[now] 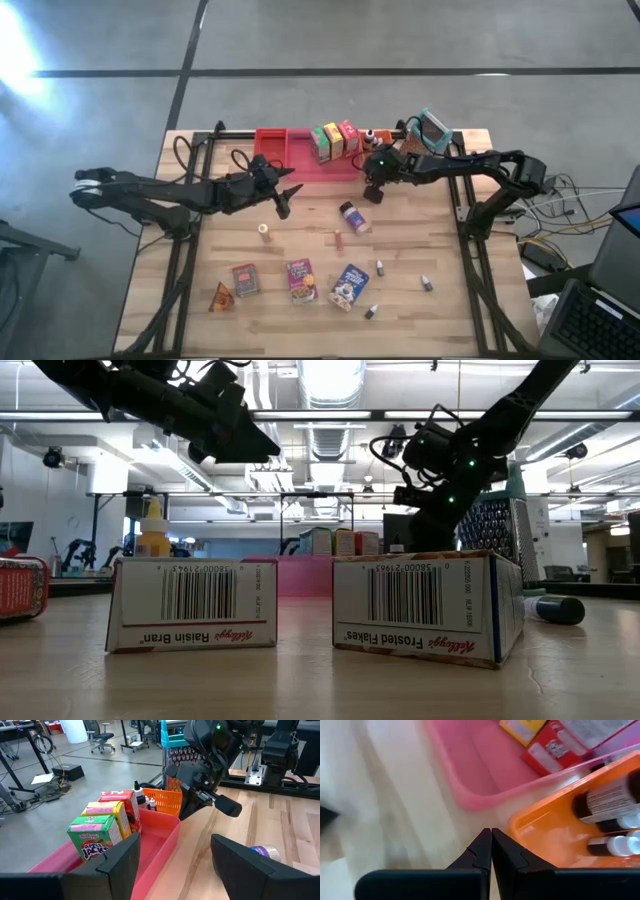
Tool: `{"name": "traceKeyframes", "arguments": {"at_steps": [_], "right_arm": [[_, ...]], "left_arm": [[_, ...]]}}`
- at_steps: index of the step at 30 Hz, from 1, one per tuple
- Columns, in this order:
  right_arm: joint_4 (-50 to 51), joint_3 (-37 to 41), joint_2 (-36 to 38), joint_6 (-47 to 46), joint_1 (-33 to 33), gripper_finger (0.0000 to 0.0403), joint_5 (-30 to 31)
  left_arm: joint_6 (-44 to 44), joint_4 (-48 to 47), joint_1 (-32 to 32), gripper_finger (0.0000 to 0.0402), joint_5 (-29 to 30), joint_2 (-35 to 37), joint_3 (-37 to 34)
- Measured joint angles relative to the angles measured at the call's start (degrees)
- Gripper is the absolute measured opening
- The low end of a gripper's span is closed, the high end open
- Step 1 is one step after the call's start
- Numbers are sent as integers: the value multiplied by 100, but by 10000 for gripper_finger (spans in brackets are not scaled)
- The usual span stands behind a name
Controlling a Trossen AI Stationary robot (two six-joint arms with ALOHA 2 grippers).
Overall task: Pick & Place Kitchen Items
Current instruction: Adjust the orange bin, then put the purple food coloring bottle into the orange bin
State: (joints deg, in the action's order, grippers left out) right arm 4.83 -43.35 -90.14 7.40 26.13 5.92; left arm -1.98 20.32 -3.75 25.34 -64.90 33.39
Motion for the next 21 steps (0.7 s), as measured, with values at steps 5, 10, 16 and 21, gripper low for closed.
{"name": "traceKeyframes", "arguments": {"at_steps": [5,10,16,21], "right_arm": [[586,-34,167,-240,-104,8,-605],[1410,-178,651,-276,-409,8,-433],[2596,-316,1485,-639,-712,8,-84],[3280,-313,2302,-1080,-1157,8,601]], "left_arm": [[24,-2,0,247,0,0,0],[24,-1,2,247,0,0,0],[11,-2,2,247,0,0,0],[1,-4,0,247,0,0,0]]}}
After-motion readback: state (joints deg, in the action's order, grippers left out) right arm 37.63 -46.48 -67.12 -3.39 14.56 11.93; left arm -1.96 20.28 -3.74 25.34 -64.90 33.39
